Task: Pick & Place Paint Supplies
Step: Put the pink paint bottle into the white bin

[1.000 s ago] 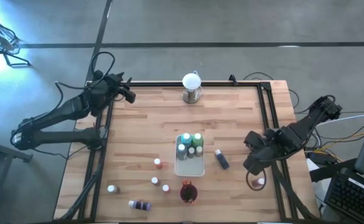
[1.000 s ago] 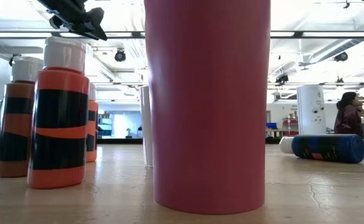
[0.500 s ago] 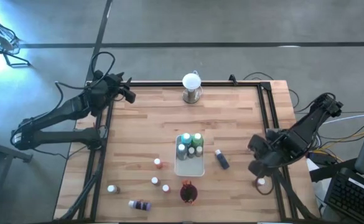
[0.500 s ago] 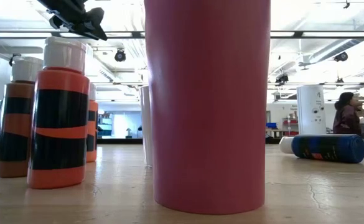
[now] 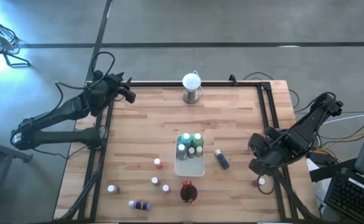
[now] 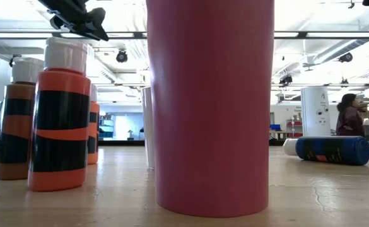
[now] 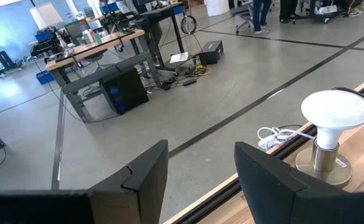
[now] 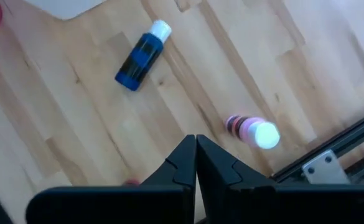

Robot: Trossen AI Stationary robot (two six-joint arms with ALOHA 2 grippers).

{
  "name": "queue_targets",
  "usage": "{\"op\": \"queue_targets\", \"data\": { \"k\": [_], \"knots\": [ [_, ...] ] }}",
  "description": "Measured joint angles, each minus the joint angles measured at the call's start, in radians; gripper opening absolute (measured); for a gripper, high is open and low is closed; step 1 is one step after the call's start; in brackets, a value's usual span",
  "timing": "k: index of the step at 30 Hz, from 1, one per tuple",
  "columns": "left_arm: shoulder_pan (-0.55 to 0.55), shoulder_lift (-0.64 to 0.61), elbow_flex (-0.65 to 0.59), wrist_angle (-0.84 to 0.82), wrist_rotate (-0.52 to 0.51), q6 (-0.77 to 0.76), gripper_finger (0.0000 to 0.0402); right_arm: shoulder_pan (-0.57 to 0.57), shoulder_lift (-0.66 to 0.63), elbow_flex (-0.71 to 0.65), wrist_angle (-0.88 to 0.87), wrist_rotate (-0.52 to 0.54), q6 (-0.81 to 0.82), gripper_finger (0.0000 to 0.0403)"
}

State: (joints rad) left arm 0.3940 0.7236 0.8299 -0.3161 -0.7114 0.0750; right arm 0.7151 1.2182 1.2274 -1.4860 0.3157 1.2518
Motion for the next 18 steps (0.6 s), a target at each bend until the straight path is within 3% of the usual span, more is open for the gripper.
{"op": "queue_targets", "data": {
  "k": [9,18],
  "knots": [
    [0.000,0.000,0.000,0.000,0.000,0.000,0.0191,0.000,0.000,-0.001,-0.004,0.029,-0.042,0.0008],
    [0.000,0.000,0.000,0.000,0.000,0.000,0.0191,0.000,0.000,-0.001,0.034,0.028,0.211,0.0008]
  ]
}}
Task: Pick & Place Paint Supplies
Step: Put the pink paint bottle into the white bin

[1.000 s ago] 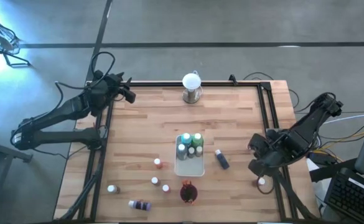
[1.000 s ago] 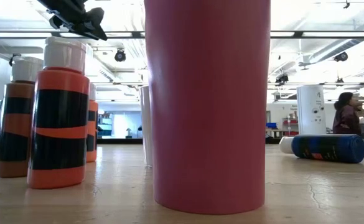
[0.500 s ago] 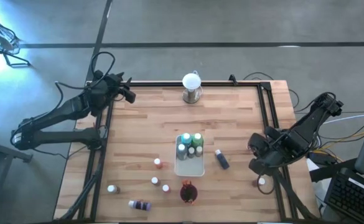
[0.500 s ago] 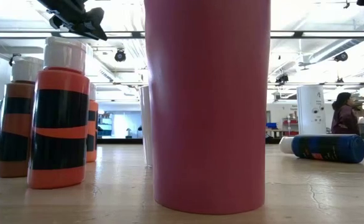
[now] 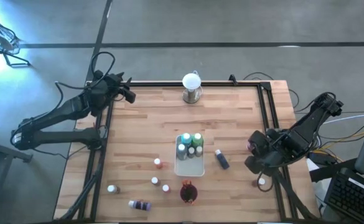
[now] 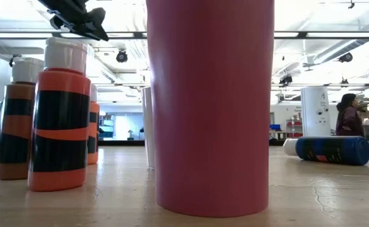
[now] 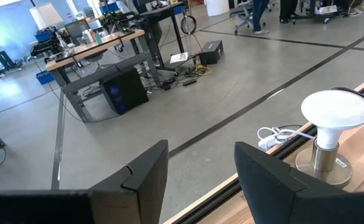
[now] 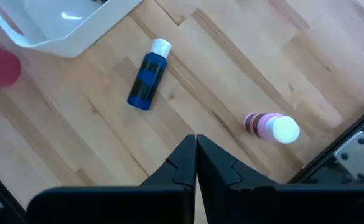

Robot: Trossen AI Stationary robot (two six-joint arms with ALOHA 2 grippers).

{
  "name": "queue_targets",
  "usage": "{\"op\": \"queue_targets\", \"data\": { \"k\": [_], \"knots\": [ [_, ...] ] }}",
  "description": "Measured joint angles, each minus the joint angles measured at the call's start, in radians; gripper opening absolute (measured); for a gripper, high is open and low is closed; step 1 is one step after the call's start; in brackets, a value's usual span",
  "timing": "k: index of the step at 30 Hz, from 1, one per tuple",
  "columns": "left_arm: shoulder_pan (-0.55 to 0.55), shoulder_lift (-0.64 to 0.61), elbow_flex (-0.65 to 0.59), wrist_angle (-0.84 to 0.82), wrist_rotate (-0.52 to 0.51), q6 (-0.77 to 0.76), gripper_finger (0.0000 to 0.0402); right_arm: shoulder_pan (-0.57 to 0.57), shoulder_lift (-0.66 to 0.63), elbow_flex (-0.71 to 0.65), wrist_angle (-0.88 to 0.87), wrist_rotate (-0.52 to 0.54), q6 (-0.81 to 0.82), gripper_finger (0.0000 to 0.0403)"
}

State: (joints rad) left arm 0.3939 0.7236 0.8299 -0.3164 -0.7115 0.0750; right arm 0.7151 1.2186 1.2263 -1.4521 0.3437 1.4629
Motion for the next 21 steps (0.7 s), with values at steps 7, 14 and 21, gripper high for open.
{"op": "queue_targets", "data": {
  "k": [7,14,21],
  "knots": [
    [0.000,0.000,0.000,0.000,0.000,0.000,0.0191,-0.033,0.000,0.000,0.003,-0.001,-0.002,0.0011],
    [0.000,0.000,0.000,0.000,0.000,0.000,0.0191,-0.071,0.000,0.000,0.006,0.057,-0.083,0.0041],
    [0.000,0.000,0.000,0.000,0.000,0.000,0.0191,-0.115,0.000,0.000,0.057,0.120,-0.135,0.0074]
  ]
}}
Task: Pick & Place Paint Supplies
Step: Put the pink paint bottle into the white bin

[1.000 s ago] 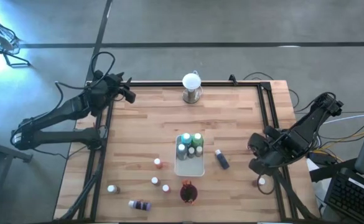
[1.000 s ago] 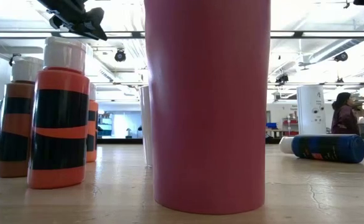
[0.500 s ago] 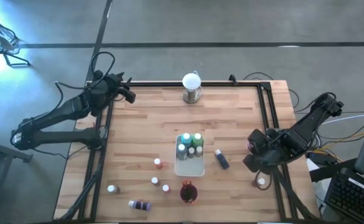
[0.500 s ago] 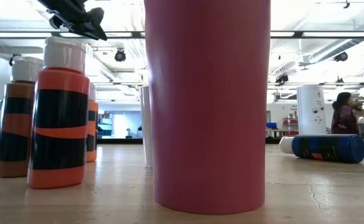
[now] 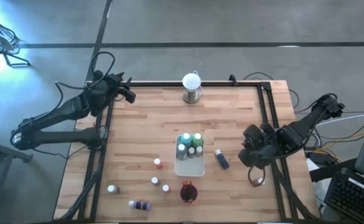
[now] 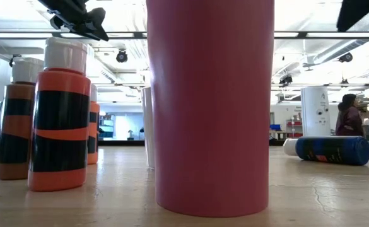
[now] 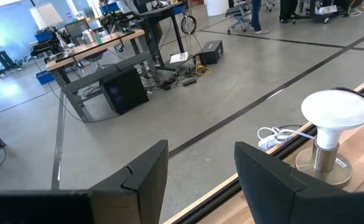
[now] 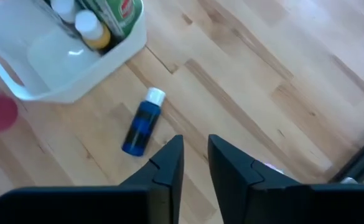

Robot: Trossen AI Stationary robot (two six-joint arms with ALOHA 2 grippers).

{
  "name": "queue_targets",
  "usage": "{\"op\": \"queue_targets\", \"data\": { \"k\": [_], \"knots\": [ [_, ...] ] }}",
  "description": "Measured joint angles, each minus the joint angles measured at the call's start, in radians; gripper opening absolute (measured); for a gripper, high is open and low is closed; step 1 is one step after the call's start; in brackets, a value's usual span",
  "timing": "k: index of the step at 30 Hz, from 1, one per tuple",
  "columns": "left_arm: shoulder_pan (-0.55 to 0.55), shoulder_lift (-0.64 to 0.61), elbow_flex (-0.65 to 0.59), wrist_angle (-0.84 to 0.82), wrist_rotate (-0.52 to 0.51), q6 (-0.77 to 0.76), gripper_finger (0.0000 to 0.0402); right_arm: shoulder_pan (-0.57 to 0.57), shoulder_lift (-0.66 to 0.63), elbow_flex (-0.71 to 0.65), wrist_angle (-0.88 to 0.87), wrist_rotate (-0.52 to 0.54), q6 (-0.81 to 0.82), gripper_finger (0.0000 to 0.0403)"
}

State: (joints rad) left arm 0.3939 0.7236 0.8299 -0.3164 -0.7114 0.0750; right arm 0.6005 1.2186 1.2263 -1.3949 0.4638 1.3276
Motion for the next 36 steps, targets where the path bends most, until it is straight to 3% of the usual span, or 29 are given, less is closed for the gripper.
{"op": "queue_targets", "data": {
  "k": [12,26,36],
  "knots": [
    [0.000,0.000,0.000,0.000,0.000,0.000,0.0191,-0.031,0.000,0.000,0.235,0.011,-0.273,0.0119],
    [0.000,0.000,0.000,0.000,0.000,0.000,0.0191,-0.032,0.000,0.000,0.270,-0.039,-0.288,0.0181],
    [0.000,0.000,0.000,0.000,0.000,0.000,0.0191,-0.041,0.000,0.000,0.274,-0.080,-0.282,0.0195]
  ]
}}
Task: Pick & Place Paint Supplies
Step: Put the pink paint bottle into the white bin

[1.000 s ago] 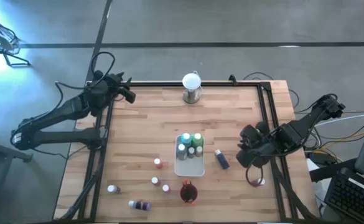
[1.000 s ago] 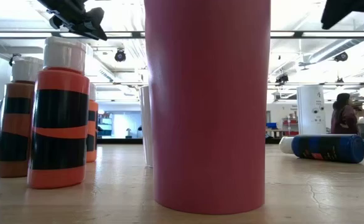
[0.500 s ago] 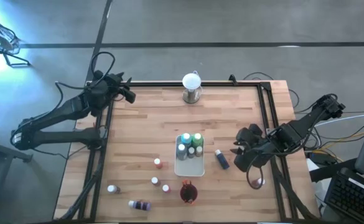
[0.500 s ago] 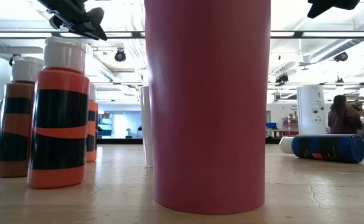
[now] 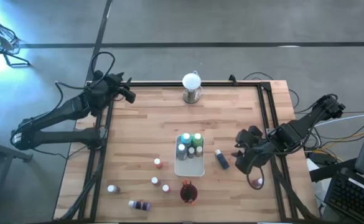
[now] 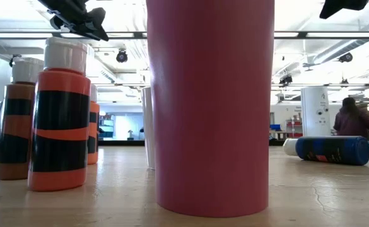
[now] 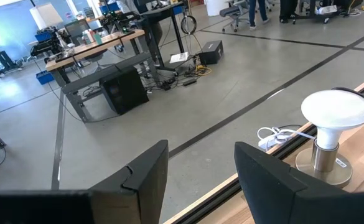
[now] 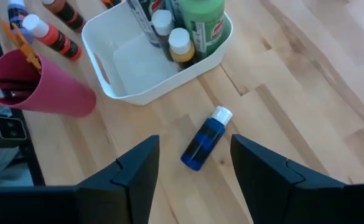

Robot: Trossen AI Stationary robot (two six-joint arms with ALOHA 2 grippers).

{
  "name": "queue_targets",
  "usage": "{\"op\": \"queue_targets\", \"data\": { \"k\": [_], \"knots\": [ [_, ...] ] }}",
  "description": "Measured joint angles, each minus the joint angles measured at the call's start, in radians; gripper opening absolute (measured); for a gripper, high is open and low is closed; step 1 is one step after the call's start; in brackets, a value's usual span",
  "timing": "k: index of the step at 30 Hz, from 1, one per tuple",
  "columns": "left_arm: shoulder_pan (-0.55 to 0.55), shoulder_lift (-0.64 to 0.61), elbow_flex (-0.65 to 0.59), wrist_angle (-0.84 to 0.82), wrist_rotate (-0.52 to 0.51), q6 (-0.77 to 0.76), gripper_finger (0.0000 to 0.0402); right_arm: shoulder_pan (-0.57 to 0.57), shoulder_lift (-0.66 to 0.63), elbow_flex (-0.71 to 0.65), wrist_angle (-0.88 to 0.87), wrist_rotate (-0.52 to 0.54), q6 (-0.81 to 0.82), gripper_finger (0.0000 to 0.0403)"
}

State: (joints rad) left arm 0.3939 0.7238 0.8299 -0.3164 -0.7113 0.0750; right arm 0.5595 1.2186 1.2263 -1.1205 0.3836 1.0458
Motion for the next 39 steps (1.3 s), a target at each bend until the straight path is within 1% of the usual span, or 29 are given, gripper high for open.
{"op": "queue_targets", "data": {
  "k": [6,10,13,15,18,20,26,35,39],
  "knots": [
    [0.000,0.000,0.000,0.000,0.000,0.000,0.0191,-0.033,0.000,0.000,0.002,-0.008,0.057,0.0181],
    [0.000,0.000,0.000,0.000,0.000,0.000,0.0191,-0.022,0.009,0.000,-0.025,-0.105,0.145,0.0171],
    [0.000,0.000,0.000,0.000,0.000,0.000,0.0191,-0.014,0.019,0.000,-0.102,-0.166,0.261,0.0167],
    [0.000,0.000,0.000,0.000,0.000,0.000,0.0191,-0.003,0.030,-0.002,-0.188,-0.208,0.356,0.0168],
    [0.000,0.000,0.000,0.000,0.000,0.000,0.0191,0.004,0.042,-0.006,-0.324,-0.246,0.502,0.0177],
    [0.000,0.000,0.000,0.000,0.000,0.000,0.0191,0.009,0.047,-0.022,-0.370,-0.275,0.563,0.0184],
    [0.000,0.000,0.000,0.000,0.000,0.000,0.0191,0.002,0.017,-0.117,-0.369,-0.281,0.602,0.0198],
    [0.000,0.000,0.000,0.000,0.000,0.000,0.0191,-0.053,-0.094,-0.251,-0.353,-0.274,0.649,0.0187],
    [0.000,0.000,0.000,0.000,0.000,0.000,0.0191,-0.088,-0.130,-0.304,-0.301,-0.272,0.635,0.0192]
  ]
}}
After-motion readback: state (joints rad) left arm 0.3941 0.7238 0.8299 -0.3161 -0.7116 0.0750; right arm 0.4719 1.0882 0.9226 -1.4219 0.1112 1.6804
